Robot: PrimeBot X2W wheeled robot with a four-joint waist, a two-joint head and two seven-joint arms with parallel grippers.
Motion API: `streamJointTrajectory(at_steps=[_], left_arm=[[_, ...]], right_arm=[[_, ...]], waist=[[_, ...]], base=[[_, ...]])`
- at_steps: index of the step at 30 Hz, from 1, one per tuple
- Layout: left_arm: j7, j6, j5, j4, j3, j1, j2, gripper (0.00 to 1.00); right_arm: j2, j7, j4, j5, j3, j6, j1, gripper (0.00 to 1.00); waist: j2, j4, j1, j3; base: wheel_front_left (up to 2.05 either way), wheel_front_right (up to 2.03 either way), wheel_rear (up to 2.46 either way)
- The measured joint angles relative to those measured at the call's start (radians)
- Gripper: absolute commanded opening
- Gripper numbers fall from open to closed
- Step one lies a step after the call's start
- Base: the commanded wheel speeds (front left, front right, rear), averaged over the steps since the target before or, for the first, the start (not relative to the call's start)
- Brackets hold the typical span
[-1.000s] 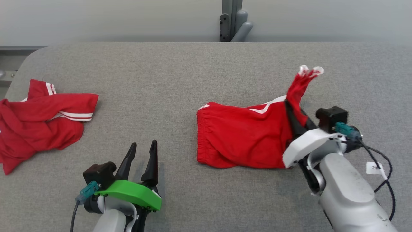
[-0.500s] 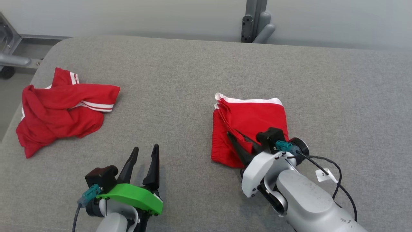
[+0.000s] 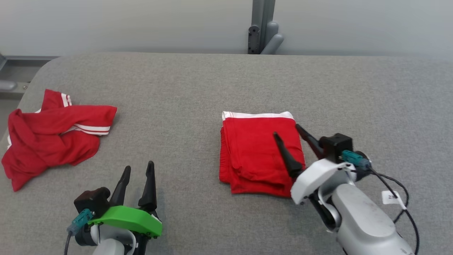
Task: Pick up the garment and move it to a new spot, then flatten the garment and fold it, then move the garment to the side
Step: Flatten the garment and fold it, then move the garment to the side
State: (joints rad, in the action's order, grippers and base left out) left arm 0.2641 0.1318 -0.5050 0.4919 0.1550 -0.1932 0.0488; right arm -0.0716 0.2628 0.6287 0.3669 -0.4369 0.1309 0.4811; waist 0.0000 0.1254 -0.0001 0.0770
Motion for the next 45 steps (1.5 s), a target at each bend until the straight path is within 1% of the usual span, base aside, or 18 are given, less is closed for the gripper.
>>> streamJointTrajectory(at_steps=[4, 7, 11, 15, 20, 25, 29, 35, 40, 45], left_arm=[[0.000, 0.000, 0.032, -0.012, -0.041, 0.015, -0.001, 1.00], [0.000, 0.000, 0.063, -0.019, -0.074, 0.032, 0.000, 1.00], [0.000, 0.000, 0.092, -0.022, -0.098, 0.058, 0.000, 1.00], [0.000, 0.000, 0.130, -0.028, -0.123, 0.085, 0.000, 1.00], [0.000, 0.000, 0.177, -0.060, -0.150, 0.124, 0.000, 1.00], [0.000, 0.000, 0.184, -0.090, -0.162, 0.164, 0.000, 1.00], [0.000, 0.000, 0.186, -0.097, -0.163, 0.177, 0.000, 1.00], [0.000, 0.000, 0.190, -0.104, -0.155, 0.184, 0.000, 1.00], [0.000, 0.000, 0.170, -0.103, -0.136, 0.179, 0.000, 1.00], [0.000, 0.000, 0.142, -0.104, -0.088, 0.118, 0.000, 1.00]], right_arm=[[-0.022, 0.000, -0.027, -0.075, 0.154, 0.000, -0.071, 1.00], [-0.026, 0.000, -0.044, -0.129, 0.232, 0.000, -0.125, 1.00], [-0.014, 0.000, -0.070, -0.177, 0.303, 0.000, -0.182, 1.00], [-0.001, 0.000, -0.105, -0.204, 0.342, 0.000, -0.230, 1.00], [0.011, 0.000, -0.150, -0.253, 0.366, 0.000, -0.277, 1.00], [0.018, 0.000, -0.175, -0.261, 0.379, 0.000, -0.302, 1.00], [0.020, 0.000, -0.188, -0.261, 0.394, 0.000, -0.328, 1.00], [0.021, 0.000, -0.193, -0.245, 0.383, 0.000, -0.337, 1.00], [0.021, 0.000, -0.191, -0.228, 0.364, 0.000, -0.319, 1.00], [0.022, 0.000, -0.155, -0.197, 0.324, 0.000, -0.217, 1.00]], waist=[[0.0000, -0.035, 0.0000, -0.013], [0.0000, -0.060, 0.0000, -0.022], [0.0000, -0.092, 0.0000, -0.036], [0.0000, -0.120, 0.0000, -0.053], [0.0000, -0.145, 0.0000, -0.073], [0.0000, -0.158, 0.0000, -0.088], [0.0000, -0.156, 0.0000, -0.095], [0.0000, -0.140, 0.0000, -0.089], [0.0000, -0.126, 0.0000, -0.067], [0.0000, -0.101, 0.0000, -0.009]], base=[[0.00, 0.00, 0.00], [0.00, 0.00, 0.00], [0.00, 0.00, 0.00], [0.00, 0.00, 0.00], [0.00, 0.00, 0.00], [0.00, 0.00, 0.00], [0.00, 0.00, 0.00], [0.00, 0.00, 0.00], [0.00, 0.00, 0.00], [0.00, 0.00, 0.00]])
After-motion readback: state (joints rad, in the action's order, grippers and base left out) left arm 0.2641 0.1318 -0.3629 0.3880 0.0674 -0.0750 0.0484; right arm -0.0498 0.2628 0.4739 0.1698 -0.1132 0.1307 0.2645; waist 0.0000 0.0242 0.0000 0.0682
